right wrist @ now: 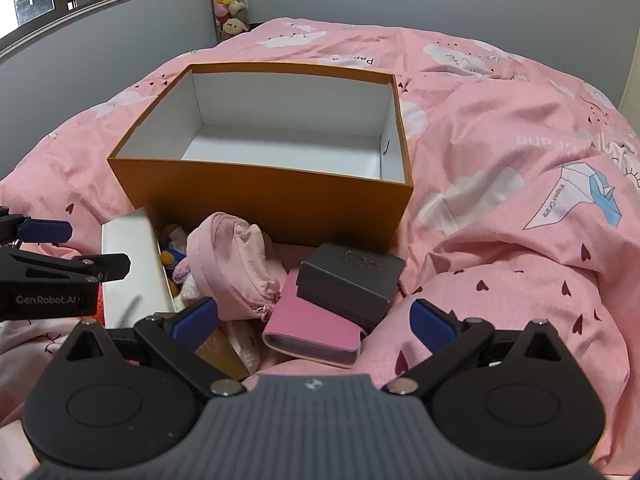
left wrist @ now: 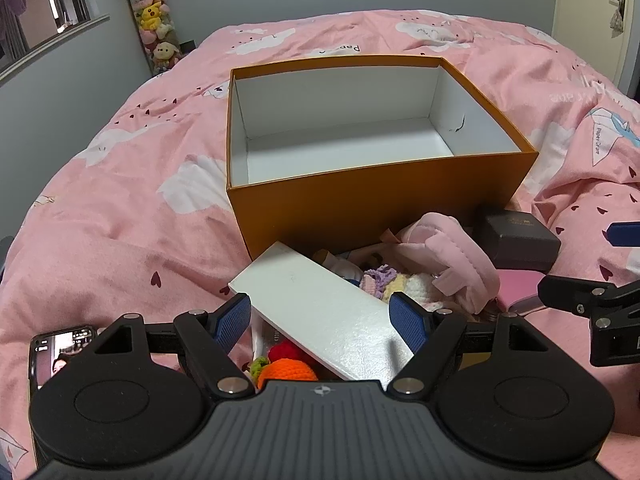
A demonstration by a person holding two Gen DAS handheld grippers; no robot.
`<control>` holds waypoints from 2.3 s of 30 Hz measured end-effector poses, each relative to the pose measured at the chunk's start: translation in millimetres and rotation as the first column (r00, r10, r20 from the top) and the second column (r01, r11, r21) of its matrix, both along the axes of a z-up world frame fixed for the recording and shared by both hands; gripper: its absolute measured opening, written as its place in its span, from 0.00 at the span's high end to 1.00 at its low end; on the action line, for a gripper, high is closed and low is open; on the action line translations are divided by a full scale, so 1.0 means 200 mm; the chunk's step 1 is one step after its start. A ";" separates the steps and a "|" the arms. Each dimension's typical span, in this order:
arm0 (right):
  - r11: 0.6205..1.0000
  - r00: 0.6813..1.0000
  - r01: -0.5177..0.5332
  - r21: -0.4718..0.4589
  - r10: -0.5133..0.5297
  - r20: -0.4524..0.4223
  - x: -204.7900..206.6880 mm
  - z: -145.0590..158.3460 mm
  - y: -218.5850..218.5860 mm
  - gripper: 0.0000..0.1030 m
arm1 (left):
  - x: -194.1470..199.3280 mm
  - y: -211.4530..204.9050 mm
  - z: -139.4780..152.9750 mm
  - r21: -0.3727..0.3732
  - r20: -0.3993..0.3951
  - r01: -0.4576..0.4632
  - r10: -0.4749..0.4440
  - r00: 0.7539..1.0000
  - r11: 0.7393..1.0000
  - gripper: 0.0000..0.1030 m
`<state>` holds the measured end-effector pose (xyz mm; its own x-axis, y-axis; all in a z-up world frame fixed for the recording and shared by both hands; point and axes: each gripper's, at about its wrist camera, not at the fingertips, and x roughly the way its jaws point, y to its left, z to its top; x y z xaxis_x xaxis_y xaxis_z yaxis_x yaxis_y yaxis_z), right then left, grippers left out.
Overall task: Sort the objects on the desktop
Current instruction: 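Reach the left and right grippers toward the pile beside the orange box, then grasp the white paper tube with the left gripper while the right grasps the pink headband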
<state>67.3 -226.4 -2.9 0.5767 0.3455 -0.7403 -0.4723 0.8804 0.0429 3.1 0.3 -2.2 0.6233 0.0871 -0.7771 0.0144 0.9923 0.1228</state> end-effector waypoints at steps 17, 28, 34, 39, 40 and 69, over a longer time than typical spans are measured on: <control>0.983 0.982 -0.172 0.060 0.176 -0.068 0.04 -0.03 0.07 0.40 | 0.07 0.22 0.00 -0.169 -0.107 -0.096 0.079 0.991 0.981 0.36; 0.957 0.956 -0.286 0.048 0.288 -0.048 0.08 -0.05 0.24 0.41 | 0.15 0.42 -0.16 -0.356 -0.262 -0.287 0.200 0.944 0.889 0.25; 0.958 0.956 -0.286 0.036 0.288 -0.064 0.11 -0.10 0.30 0.45 | 0.19 0.51 -0.24 -0.481 -0.302 -0.338 0.210 0.930 0.809 0.20; 0.958 0.956 -0.285 0.033 0.287 -0.065 0.12 -0.13 0.33 0.45 | 0.24 0.57 -0.31 -0.590 -0.345 -0.384 0.208 0.915 0.710 0.20; 0.957 0.955 -0.287 0.034 0.288 -0.067 0.12 -0.13 0.33 0.46 | 0.25 0.57 -0.33 -0.610 -0.352 -0.389 0.204 0.914 0.691 0.20; 0.970 0.970 -0.240 0.047 0.242 -0.025 0.11 -0.14 0.31 0.71 | 0.19 0.40 -0.18 -0.565 -0.228 -0.347 0.262 0.938 0.748 0.60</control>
<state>89.3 -164.5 -30.5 0.4502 0.5041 -0.7370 -0.6683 0.7376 0.0963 40.7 79.6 -37.2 0.5365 -0.2449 -0.8076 -0.3280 0.8213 -0.4669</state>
